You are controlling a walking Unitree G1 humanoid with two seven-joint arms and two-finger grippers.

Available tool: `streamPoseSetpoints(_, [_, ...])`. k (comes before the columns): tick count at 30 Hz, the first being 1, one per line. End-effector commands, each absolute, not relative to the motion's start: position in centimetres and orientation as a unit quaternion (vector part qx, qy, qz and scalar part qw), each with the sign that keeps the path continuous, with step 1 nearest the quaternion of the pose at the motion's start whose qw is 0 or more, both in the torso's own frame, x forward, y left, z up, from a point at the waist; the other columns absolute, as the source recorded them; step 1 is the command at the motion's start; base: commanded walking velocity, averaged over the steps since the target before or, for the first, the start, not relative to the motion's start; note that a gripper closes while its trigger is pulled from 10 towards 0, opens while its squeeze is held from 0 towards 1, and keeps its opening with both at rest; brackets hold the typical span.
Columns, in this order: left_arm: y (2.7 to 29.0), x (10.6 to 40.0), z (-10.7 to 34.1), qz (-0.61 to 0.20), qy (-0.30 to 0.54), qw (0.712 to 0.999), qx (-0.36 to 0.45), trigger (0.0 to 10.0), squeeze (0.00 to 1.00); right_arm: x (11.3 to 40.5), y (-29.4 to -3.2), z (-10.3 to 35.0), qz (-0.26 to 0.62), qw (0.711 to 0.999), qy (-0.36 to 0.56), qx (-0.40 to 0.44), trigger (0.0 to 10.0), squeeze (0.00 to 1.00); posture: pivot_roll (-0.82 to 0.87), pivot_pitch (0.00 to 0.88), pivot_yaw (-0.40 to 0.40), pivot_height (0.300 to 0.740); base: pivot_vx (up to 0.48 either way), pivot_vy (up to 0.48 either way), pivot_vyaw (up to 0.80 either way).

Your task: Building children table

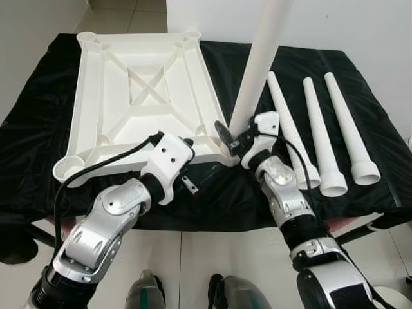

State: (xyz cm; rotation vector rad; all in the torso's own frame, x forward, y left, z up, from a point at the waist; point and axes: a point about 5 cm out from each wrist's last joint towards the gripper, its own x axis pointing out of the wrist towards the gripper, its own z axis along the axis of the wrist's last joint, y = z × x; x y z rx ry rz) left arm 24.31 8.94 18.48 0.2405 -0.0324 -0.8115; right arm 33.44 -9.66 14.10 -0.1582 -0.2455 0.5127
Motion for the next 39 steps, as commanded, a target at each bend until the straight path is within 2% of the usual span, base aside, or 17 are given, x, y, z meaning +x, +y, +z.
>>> streamPoseSetpoints(1, [8.9, 24.1, 18.7, -0.394, -0.018, 0.911, 0.122, 10.0, 0.0, 32.7, -10.6, 11.7, 0.241, 0.961, -0.083, -0.107, 10.0, 0.0, -0.03, 0.1, -0.028, 0.74, 0.0, 0.0, 0.0])
streamPoseSetpoints(8, [8.9, 24.1, 18.7, -0.395, -0.018, 0.91, 0.121, 10.0, 0.0, 32.8, -11.4, 13.1, 0.207, 0.955, -0.142, -0.16, 10.0, 0.0, -0.03, 0.101, -0.026, 0.74, 0.0, 0.0, 0.0])
streamPoseSetpoints(10, [8.9, 24.1, 18.7, -0.396, -0.018, 0.91, 0.122, 10.0, 0.0, 32.8, -11.5, 13.8, 0.194, 0.938, -0.181, -0.223, 10.0, 0.0, -0.03, 0.1, -0.025, 0.74, 0.0, 0.0, 0.0])
streamPoseSetpoints(18, [8.9, 24.1, 18.7, -0.395, -0.018, 0.91, 0.122, 10.0, 0.0, 33.1, -12.6, 15.8, 0.132, 0.94, -0.236, -0.207, 10.0, 0.0, -0.02, 0.096, -0.025, 0.74, 0.0, 0.0, 0.0])
streamPoseSetpoints(20, [8.9, 24.1, 18.7, -0.395, -0.018, 0.91, 0.122, 10.0, 0.0, 33.6, -13.0, 16.0, 0.112, 0.956, -0.222, -0.154, 10.0, 0.0, -0.03, 0.096, -0.025, 0.74, 0.0, 0.0, 0.0])
streamPoseSetpoints(22, [8.9, 24.1, 18.7, -0.395, -0.018, 0.91, 0.122, 10.0, 0.0, 33.6, -13.0, 16.0, 0.112, 0.956, -0.222, -0.154, 10.0, 0.0, -0.03, 0.096, -0.025, 0.74, 0.0, 0.0, 0.0])
streamPoseSetpoints(25, [8.9, 24.2, 18.7, -0.396, -0.019, 0.91, 0.123, 10.0, 0.0, 34.5, -13.7, 15.5, 0.092, 0.981, -0.165, -0.036, 10.0, 0.0, -0.02, 0.094, -0.025, 0.74, 0.0, 0.0, 0.0])
streamPoseSetpoints(29, [9.4, 24.5, 18.7, -0.388, -0.018, 0.913, 0.127, 10.0, 0.0, 35.3, -14.2, 14.6, 0.078, 0.992, -0.099, 0.026, 10.0, 0.0, -0.02, 0.09, -0.026, 0.74, 0.0, 0.0, 0.0])
streamPoseSetpoints(35, [10.2, 25.6, 19.0, -0.387, -0.016, 0.914, 0.123, 10.0, 0.0, 35.8, -13.9, 15.3, 0.116, 0.99, -0.081, 0.022, 10.0, 0.0, -0.03, 0.078, -0.026, 0.74, 0.0, 0.0, 0.0])
streamPoseSetpoints(39, [8.9, 26.0, 19.1, -0.399, -0.015, 0.912, 0.099, 10.0, 0.0, 35.8, -13.7, 15.5, 0.136, 0.987, -0.082, 0.023, 10.0, 0.0, -0.03, 0.063, -0.025, 0.74, 0.0, 0.0, 0.0])
